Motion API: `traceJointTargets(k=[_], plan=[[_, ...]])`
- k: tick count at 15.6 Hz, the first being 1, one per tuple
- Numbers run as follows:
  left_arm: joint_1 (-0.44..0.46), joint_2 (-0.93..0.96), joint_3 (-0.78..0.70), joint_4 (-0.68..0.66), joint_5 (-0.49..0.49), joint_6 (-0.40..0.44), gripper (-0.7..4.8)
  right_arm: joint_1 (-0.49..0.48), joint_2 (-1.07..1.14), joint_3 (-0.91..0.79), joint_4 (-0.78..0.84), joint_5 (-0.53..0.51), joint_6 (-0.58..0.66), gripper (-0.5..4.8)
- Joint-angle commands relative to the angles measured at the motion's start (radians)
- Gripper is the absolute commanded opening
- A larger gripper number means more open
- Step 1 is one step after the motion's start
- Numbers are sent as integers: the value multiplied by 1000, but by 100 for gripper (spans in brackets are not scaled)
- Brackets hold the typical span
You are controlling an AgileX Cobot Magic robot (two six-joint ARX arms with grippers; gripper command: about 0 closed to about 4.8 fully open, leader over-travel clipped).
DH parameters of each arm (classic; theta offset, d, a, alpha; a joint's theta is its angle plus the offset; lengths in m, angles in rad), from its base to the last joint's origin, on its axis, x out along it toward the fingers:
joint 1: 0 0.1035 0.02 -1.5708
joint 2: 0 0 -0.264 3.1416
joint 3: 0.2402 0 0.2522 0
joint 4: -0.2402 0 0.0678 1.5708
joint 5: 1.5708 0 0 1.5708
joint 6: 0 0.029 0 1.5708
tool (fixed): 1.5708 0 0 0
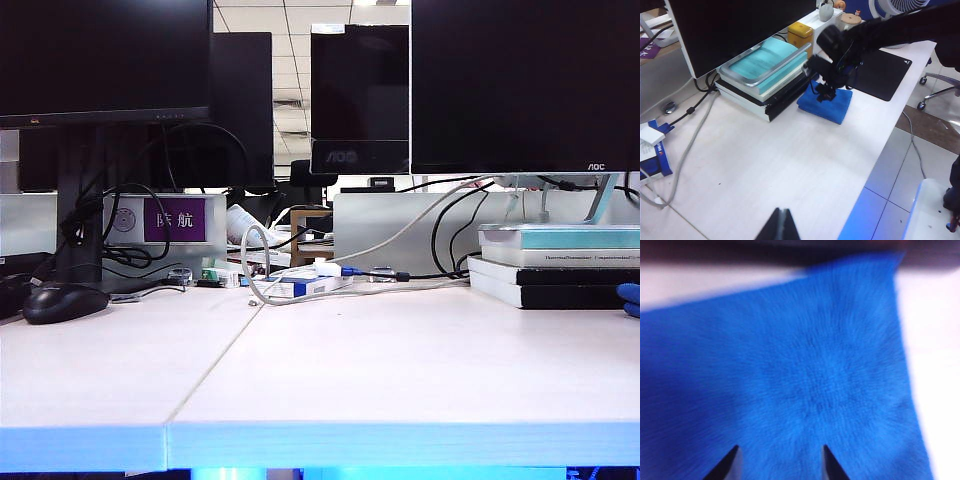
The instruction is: Wipe the table from right to left using the rag.
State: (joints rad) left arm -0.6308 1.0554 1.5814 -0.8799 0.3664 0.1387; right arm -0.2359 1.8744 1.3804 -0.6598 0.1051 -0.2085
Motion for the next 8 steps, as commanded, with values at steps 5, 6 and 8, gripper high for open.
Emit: traceJointTargets(k=[5, 6, 8], plan=[[0, -2, 7, -10, 5, -19, -5, -8, 98, 3, 19, 13, -10, 207], [0, -2, 7, -10, 5, -19, -5, -12, 99, 2, 21, 26, -10, 194], [0, -2, 7, -10, 5, -19, -5, -13, 99, 2, -9, 34, -22, -8]])
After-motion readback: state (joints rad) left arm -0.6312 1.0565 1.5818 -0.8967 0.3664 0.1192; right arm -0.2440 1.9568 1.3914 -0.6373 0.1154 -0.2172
